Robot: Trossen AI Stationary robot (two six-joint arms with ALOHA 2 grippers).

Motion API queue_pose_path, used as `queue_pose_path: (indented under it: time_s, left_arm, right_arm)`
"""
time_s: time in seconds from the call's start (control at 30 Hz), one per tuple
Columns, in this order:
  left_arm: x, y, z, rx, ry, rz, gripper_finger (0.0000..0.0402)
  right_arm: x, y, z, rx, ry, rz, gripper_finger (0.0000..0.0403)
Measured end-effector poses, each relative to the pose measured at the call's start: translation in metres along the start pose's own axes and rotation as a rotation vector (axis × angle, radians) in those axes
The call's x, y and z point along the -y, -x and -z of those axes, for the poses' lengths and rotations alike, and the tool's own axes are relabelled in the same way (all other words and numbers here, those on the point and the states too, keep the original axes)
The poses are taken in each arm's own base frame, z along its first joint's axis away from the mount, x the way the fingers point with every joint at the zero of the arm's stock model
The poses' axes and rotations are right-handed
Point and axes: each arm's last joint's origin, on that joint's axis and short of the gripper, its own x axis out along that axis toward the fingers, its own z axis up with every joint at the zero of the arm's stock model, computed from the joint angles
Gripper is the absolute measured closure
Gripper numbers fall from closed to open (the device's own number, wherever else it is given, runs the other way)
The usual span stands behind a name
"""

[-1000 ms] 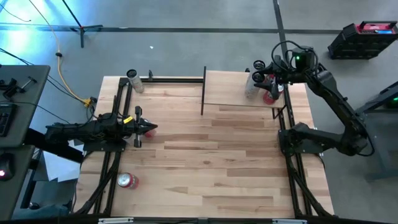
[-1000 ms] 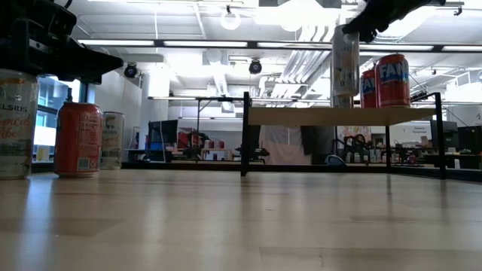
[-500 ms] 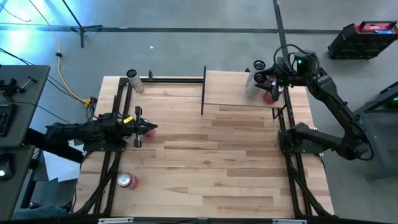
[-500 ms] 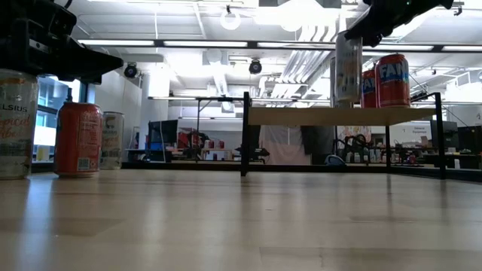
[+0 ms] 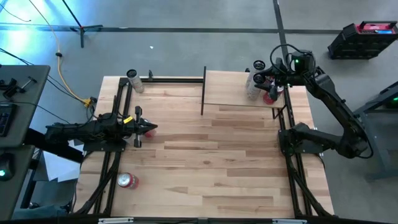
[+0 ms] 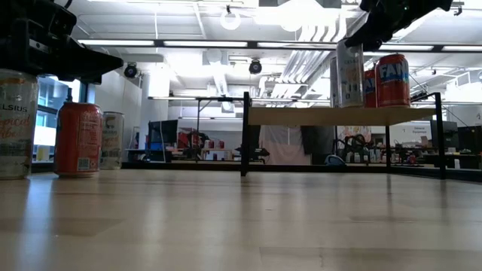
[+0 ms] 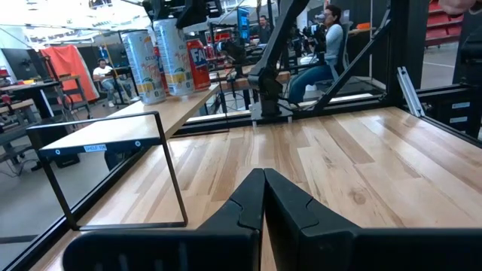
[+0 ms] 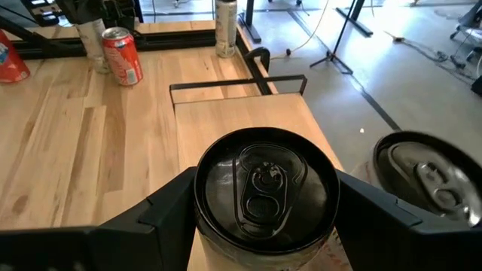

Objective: Place canned beverage on shelf
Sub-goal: Put the white soda can on the shelf aligned with the other white soda can

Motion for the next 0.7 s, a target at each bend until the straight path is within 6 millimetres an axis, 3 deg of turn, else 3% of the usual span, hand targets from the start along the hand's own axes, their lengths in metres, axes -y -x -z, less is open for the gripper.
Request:
queue_pose_path:
  time_s: [0.7]
  left_arm:
    - [0.0,0.0,-0.0001,0.001,0.0,0.0,0.0398]
  right_arm:
    - [0.0008,-0.0013,0.0013,-0.015,-0.048,0.005,0.0157]
